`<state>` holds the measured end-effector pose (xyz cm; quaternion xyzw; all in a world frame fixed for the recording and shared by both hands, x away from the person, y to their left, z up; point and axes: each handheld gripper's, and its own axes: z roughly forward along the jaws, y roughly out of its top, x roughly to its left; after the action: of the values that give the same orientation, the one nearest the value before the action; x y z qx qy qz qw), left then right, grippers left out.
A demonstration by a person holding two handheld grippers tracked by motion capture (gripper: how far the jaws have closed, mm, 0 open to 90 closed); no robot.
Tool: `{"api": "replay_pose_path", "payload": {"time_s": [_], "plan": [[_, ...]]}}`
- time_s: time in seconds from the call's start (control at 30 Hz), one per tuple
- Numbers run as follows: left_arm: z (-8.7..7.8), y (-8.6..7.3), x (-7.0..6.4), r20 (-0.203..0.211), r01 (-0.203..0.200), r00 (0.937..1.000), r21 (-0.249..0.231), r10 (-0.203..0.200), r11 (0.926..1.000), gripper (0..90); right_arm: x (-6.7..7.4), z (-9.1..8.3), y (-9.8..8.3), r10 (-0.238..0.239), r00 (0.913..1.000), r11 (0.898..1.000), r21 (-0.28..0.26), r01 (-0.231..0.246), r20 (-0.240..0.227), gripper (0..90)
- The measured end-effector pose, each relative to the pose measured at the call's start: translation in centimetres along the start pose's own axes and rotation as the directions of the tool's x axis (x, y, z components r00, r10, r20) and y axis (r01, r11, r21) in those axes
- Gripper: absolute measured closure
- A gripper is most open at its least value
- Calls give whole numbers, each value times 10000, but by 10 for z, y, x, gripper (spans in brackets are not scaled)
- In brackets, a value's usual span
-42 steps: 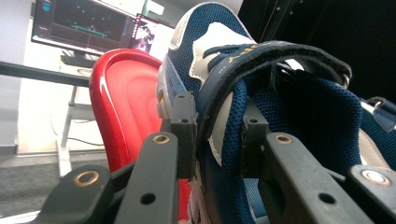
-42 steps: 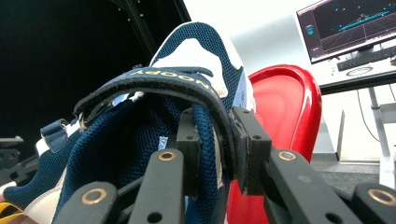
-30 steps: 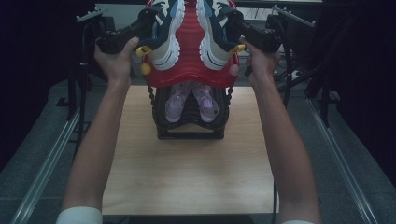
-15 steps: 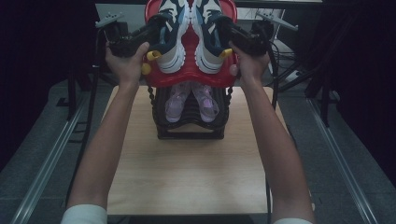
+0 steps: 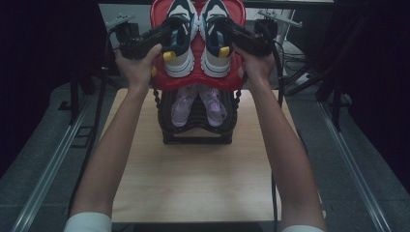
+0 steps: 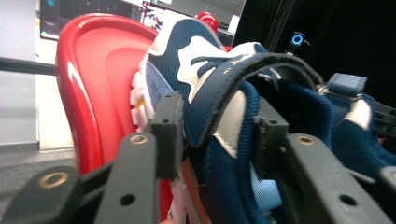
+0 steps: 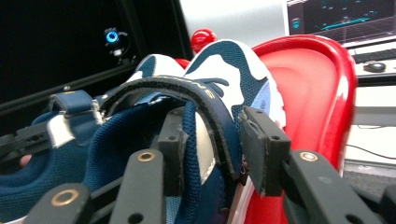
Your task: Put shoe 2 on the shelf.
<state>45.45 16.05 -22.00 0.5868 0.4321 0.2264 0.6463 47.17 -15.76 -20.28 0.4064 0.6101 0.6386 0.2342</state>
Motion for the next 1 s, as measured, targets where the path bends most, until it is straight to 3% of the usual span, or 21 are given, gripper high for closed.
{"api": "replay_pose_path", "payload": {"time_s": [0.13,0.33,0.47,0.8,1.0], "plan": [[2,0,1,242,201,9995,167,-205,9997,516,4,3,2,-254,9995,9994,217,258,-172,571],[-2,3,7,653,983,9930,35,-983,9952,376,-2,-1,3,290,9964,9995,146,-280,-792,443],[-8,7,8,755,930,9929,-130,-918,9956,374,-7,-6,5,530,9923,9985,-39,-537,-1121,430],[-25,8,13,828,891,9928,-221,-870,9958,383,-6,-17,6,598,9858,9962,-532,-689,-1567,430],[-45,12,17,790,865,9934,-393,-832,9955,400,0,-26,6,392,9827,9967,-626,-513,-1811,430]]}}
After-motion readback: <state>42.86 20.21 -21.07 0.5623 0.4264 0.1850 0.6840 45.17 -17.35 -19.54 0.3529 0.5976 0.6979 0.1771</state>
